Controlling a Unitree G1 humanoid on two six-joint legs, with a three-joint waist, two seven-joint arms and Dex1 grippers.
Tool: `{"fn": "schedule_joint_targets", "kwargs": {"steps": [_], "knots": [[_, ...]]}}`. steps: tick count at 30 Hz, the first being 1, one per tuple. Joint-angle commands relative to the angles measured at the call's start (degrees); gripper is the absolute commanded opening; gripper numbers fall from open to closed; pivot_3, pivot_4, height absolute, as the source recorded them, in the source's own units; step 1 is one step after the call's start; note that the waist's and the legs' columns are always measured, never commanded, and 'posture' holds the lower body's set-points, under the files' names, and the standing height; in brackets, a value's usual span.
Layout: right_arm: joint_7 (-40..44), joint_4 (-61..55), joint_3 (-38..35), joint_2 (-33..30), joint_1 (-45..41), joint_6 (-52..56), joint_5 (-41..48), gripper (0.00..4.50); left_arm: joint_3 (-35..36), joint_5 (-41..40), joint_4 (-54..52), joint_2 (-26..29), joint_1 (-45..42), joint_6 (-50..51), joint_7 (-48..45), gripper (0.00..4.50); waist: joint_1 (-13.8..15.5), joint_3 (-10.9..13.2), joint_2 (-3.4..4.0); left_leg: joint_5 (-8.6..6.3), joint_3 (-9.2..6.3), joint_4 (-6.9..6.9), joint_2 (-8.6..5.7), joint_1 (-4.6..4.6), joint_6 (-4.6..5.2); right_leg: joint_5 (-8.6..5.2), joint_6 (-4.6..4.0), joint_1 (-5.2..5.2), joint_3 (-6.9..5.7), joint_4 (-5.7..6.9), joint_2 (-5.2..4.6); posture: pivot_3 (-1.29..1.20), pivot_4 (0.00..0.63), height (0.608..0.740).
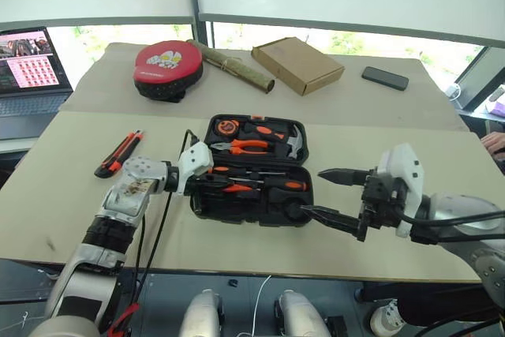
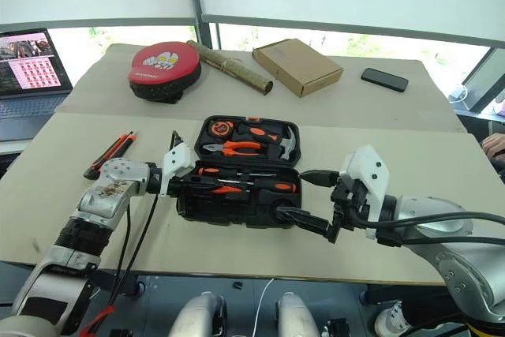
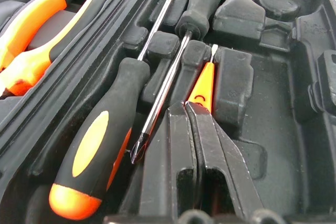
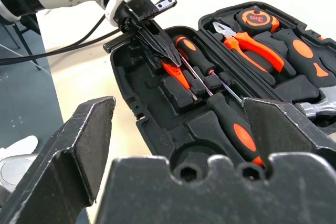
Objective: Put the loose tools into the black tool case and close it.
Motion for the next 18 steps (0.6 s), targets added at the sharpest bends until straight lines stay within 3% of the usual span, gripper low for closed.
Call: {"fn": "schedule_joint_targets", "kwargs": {"steps": [1, 2, 7, 12, 15, 18], "knots": [[1.6, 1.6, 1.4, 0.2, -3.9, -1.7, -0.9, 4.50, 7.8, -5.8, -9.4, 4.4, 3.5, 9.0, 2.4, 0.60, -0.1, 0.0, -0.02, 0.00, -0.01, -0.01, 0.02, -0.02, 0.00, 0.00, 0.00, -0.03, 0.00, 0.00, 0.01, 0.00, 0.150, 0.740], [2.5, 2.3, 2.4, 0.0, -5.0, -2.3, -1.8, 4.50, 11.1, -8.1, -12.5, 5.6, 4.8, 11.9, 3.7, 0.78, 0.0, 0.1, -0.05, 0.00, -0.01, -0.01, 0.03, -0.03, 0.00, 0.00, 0.00, -0.05, 0.00, 0.01, 0.01, 0.00, 0.150, 0.740], [7.6, 7.2, 8.7, 1.0, -12.1, -4.7, -5.7, 4.50, 31.1, -12.7, -25.0, 10.9, 20.4, 21.8, 12.0, 2.65, -0.5, 0.2, -0.19, 0.00, -0.10, -0.04, 0.08, -0.09, 0.00, 0.00, 0.00, -0.16, -0.01, -0.02, -0.04, 0.00, 0.150, 0.740], [12.7, 12.3, 13.5, 3.4, -17.9, -6.1, -7.8, 4.50, 49.4, -11.4, -28.6, 9.9, 41.7, 22.1, 15.1, 4.46, -1.0, 0.2, -0.29, -0.01, -0.08, -0.22, 0.01, -0.02, -0.01, 0.00, 0.01, -0.18, 0.04, -0.07, -0.19, 0.00, 0.150, 0.740], [15.0, 14.0, 15.0, 4.2, -19.3, -6.7, -9.1, 4.50, 52.4, -11.6, -28.3, 10.0, 47.0, 20.7, 15.7, 4.46, -0.4, 0.3, -0.42, -0.01, -0.06, -0.31, 0.06, 0.02, -0.02, -0.02, -0.07, -0.21, -0.04, -0.11, -0.25, 0.00, 0.150, 0.740], [16.2, 14.7, 15.4, 4.8, -19.9, -6.8, -9.9, 4.50, 51.7, -11.7, -26.0, 11.7, 46.4, 19.7, 16.2, 4.46, 1.4, 0.3, -0.41, 0.03, 0.05, -0.31, 0.07, 0.09, -0.11, -0.19, -0.36, -0.28, -0.40, -0.20, -0.40, 0.00, 0.150, 0.740]]}}
